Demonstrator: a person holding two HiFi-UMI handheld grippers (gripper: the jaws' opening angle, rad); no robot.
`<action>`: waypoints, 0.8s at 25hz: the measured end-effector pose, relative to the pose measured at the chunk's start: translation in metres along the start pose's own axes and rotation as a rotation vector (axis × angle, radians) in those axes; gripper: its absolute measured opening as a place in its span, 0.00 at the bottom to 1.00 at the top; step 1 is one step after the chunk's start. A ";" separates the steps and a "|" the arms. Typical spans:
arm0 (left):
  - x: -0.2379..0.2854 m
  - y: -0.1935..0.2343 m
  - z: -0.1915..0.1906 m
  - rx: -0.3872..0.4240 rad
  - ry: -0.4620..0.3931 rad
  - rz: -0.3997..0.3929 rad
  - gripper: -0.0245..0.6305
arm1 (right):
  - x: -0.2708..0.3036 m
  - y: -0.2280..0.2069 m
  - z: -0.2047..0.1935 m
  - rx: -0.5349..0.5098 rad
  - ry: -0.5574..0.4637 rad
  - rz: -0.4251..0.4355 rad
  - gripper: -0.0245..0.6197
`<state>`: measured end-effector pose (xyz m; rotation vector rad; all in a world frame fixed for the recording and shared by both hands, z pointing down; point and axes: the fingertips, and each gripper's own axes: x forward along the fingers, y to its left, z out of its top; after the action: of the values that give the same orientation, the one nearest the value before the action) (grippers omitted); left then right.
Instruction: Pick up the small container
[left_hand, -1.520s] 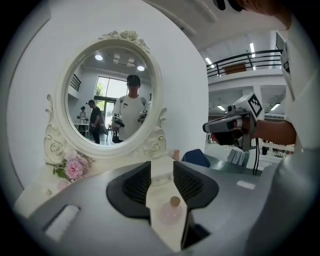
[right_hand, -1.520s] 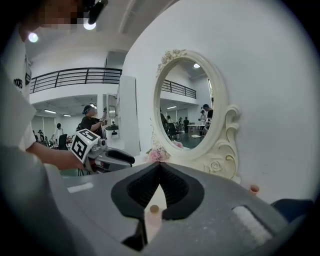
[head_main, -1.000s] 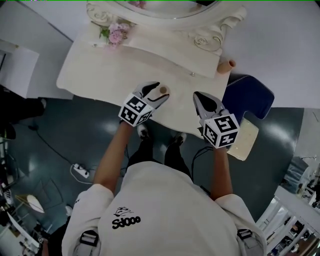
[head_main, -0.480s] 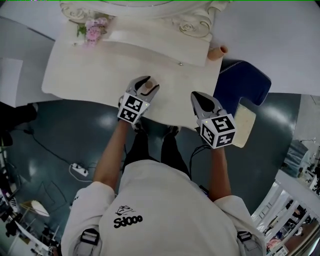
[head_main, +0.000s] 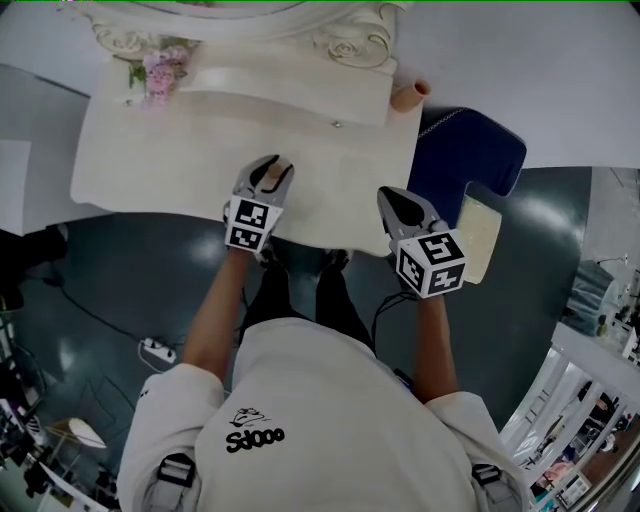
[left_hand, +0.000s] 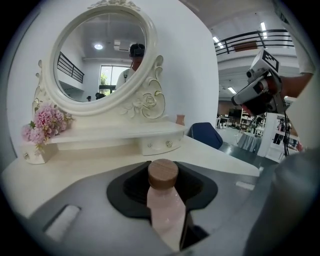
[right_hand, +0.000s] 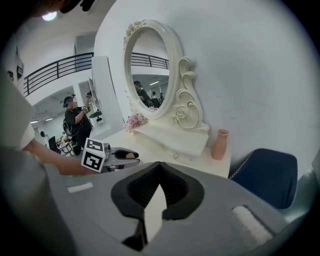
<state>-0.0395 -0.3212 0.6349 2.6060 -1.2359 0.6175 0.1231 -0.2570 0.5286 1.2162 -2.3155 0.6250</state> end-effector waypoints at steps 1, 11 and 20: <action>0.000 0.001 0.000 -0.011 0.004 0.005 0.25 | -0.001 -0.001 0.002 -0.001 -0.005 -0.004 0.04; -0.026 0.017 0.050 -0.058 -0.076 0.016 0.25 | -0.009 -0.009 0.042 -0.044 -0.078 -0.003 0.04; -0.084 0.057 0.132 -0.033 -0.159 0.110 0.26 | -0.003 0.006 0.115 -0.124 -0.191 0.021 0.04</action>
<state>-0.0935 -0.3442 0.4792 2.6171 -1.4313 0.4103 0.0997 -0.3181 0.4340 1.2423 -2.4855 0.3790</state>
